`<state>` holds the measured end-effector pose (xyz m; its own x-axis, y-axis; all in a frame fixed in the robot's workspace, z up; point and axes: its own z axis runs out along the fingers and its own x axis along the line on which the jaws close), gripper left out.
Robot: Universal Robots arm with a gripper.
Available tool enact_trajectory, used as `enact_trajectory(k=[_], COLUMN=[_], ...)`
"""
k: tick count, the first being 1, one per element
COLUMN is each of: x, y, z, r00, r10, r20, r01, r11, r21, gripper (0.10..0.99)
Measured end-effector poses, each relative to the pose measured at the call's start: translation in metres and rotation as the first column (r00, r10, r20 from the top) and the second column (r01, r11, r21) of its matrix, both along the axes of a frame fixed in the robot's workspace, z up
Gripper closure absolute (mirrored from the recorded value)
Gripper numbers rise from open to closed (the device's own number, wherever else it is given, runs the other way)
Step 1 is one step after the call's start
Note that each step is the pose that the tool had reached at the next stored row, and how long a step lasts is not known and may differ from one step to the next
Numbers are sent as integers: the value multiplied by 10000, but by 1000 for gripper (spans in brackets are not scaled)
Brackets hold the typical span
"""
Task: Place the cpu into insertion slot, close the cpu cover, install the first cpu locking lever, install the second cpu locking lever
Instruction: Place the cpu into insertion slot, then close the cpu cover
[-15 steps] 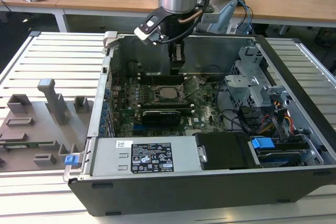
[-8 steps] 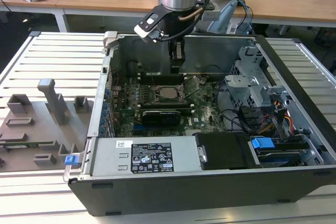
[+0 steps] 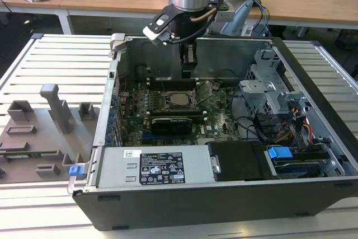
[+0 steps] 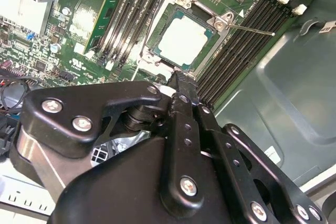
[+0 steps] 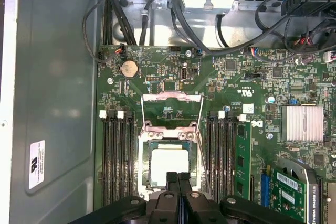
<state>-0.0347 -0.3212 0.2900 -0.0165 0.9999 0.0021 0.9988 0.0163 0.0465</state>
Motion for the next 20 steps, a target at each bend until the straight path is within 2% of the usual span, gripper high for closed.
enact_trajectory(k=[3, 10, 15, 20], x=[0, 235, 505, 655], y=[0, 3, 14, 19], z=[3, 3, 3, 3], r00=[10000, 10000, 10000, 10000], r10=[0, 0, 0, 1], r20=[0, -12, -21, -25], r01=[0, 0, 0, -1], r11=[10000, 10000, 10000, 9999], r21=[0, -43, -95, -125], gripper=[980, 980, 980, 980])
